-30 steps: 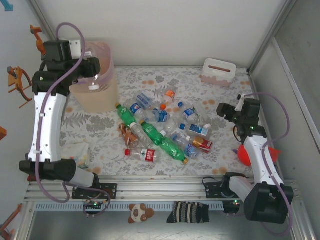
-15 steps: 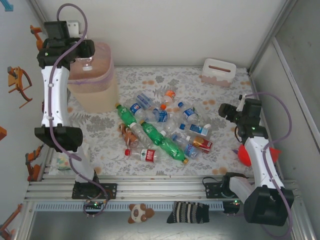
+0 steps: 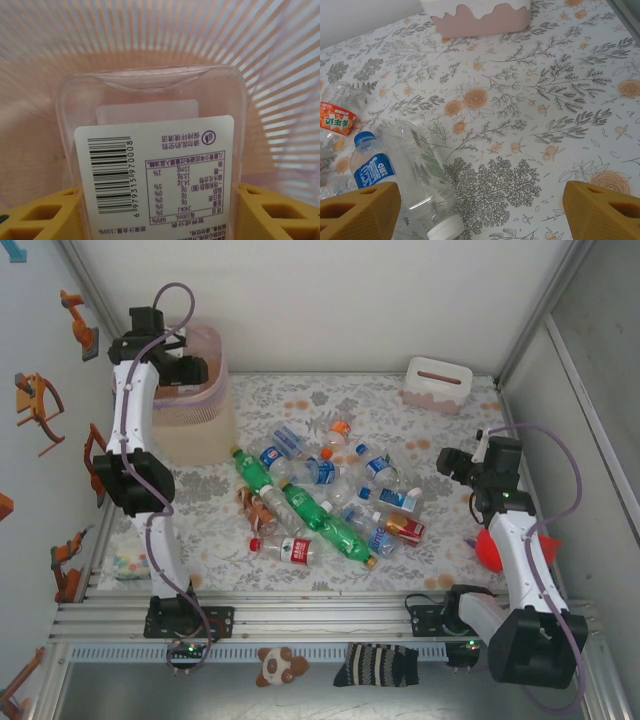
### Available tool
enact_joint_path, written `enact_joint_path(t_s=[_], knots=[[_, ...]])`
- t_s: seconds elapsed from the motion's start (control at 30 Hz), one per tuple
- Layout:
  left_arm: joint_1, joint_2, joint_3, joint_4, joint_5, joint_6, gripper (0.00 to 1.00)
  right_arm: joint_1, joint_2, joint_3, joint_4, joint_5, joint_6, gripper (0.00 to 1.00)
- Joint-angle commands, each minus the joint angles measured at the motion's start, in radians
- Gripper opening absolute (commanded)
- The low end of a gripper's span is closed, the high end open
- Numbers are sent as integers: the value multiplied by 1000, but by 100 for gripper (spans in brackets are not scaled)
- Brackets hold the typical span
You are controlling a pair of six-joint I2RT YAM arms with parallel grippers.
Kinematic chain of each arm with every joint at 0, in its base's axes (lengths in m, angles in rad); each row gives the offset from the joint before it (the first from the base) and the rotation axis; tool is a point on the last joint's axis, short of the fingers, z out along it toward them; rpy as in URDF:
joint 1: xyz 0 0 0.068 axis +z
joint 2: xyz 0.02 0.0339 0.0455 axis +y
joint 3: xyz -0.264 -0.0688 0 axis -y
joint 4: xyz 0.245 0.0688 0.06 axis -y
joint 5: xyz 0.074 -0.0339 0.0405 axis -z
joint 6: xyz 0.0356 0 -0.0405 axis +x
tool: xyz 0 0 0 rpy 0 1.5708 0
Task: Put the plastic bottles in the bin
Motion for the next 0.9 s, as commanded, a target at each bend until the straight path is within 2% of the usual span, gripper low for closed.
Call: enact_joint_path(t_s=[0.0,0.43,0.87], knots=[[5,38,44,-76,61,-3,56,6,2,20,6,17,-15,83],[4,175,10,-134,116,-62,59,5,7,8,19,4,-14,83],[-24,132,-127,-128,114,-137,62,6,7,1,26,-12,-9,83]])
